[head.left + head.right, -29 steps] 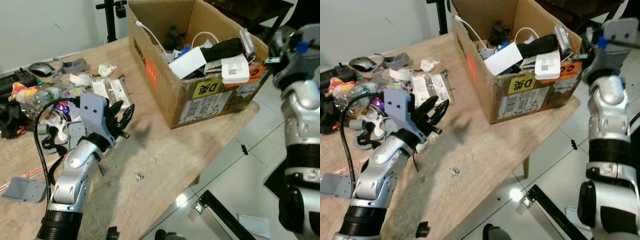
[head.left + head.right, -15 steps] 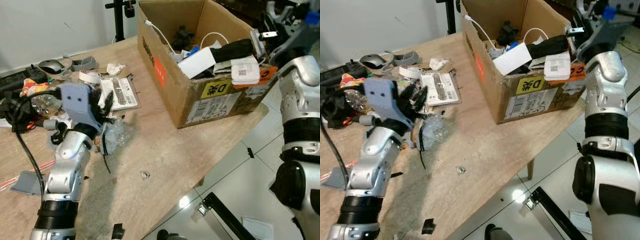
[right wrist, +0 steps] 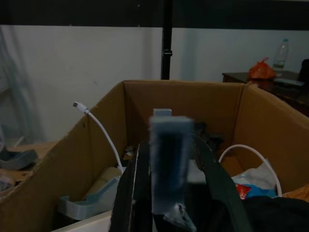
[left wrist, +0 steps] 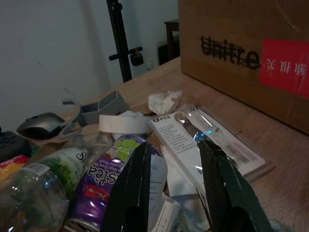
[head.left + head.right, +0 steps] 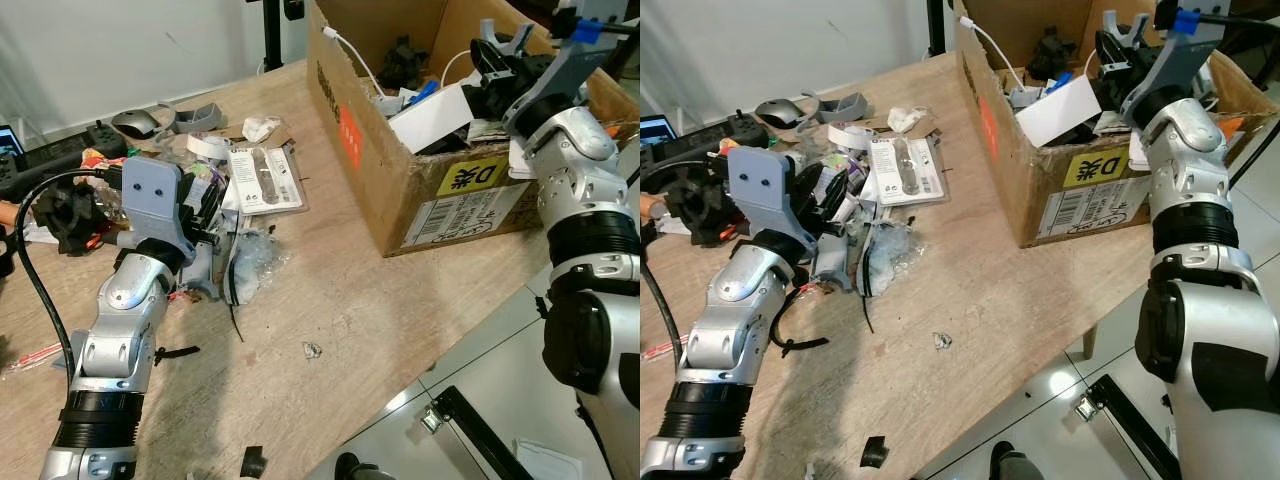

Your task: Picking trash to rubbish bin

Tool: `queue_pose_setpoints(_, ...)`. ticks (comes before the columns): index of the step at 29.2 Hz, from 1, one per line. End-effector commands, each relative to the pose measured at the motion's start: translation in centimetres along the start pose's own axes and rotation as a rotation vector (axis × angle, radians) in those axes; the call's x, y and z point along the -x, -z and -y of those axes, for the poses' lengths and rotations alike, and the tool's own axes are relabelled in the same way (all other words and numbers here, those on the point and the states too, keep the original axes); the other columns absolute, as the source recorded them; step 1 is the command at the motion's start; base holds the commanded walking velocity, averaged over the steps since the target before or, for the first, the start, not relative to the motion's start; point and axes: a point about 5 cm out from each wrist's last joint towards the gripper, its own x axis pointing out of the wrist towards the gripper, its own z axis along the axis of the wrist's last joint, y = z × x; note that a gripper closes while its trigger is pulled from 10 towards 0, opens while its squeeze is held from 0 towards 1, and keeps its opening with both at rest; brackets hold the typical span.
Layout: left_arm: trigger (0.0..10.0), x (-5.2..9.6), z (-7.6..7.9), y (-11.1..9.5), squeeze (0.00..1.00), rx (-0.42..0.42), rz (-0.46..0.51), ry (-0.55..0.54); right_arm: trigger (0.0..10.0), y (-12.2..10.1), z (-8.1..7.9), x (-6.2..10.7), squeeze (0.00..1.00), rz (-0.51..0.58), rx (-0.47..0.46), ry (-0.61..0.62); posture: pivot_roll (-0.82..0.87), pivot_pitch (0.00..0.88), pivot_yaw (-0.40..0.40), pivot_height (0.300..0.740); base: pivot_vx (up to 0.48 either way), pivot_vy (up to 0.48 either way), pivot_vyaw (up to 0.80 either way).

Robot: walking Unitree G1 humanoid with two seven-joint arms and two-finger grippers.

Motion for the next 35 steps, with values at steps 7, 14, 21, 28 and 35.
queue_pose_setpoints(7,10.0,0.2,-0.4,-0.2,0.00,-0.010,0.005,0.004,10.0,-0.9,-0.3,-0.6,1.00,0.004,-0.026,-0.060,0.14,0.231,0.047,0.740,0.000,0.000,0.00)
queue_pose_setpoints(14,10.0,0.2,-0.4,-0.2,0.00,-0.006,0.008,0.010,10.0,-2.8,-0.7,-1.3,0.00,0.088,0.057,-0.066,0.14,0.226,0.046,0.740,0.000,0.000,0.00)
queue_pose_setpoints(21,10.0,0.0,-0.7,-0.3,0.00,-0.009,0.015,-0.019,10.0,-4.1,-7.0,-1.4,0.00,0.234,-0.030,-0.564,0.14,0.224,0.048,0.740,0.000,0.000,0.00)
queue_pose_setpoints(28,10.0,-0.4,-1.4,-0.8,0.00,-0.029,0.047,-0.081,10.0,-2.8,-8.5,-1.1,0.00,0.240,0.017,-0.440,0.13,0.211,0.047,0.740,0.000,0.000,0.00)
queue_pose_setpoints(35,10.0,-0.9,-1.5,-1.2,0.00,-0.013,0.077,-0.118,10.0,-3.1,-8.6,-0.5,0.00,0.301,0.126,-0.387,0.13,0.211,0.047,0.740,0.000,0.000,0.68)
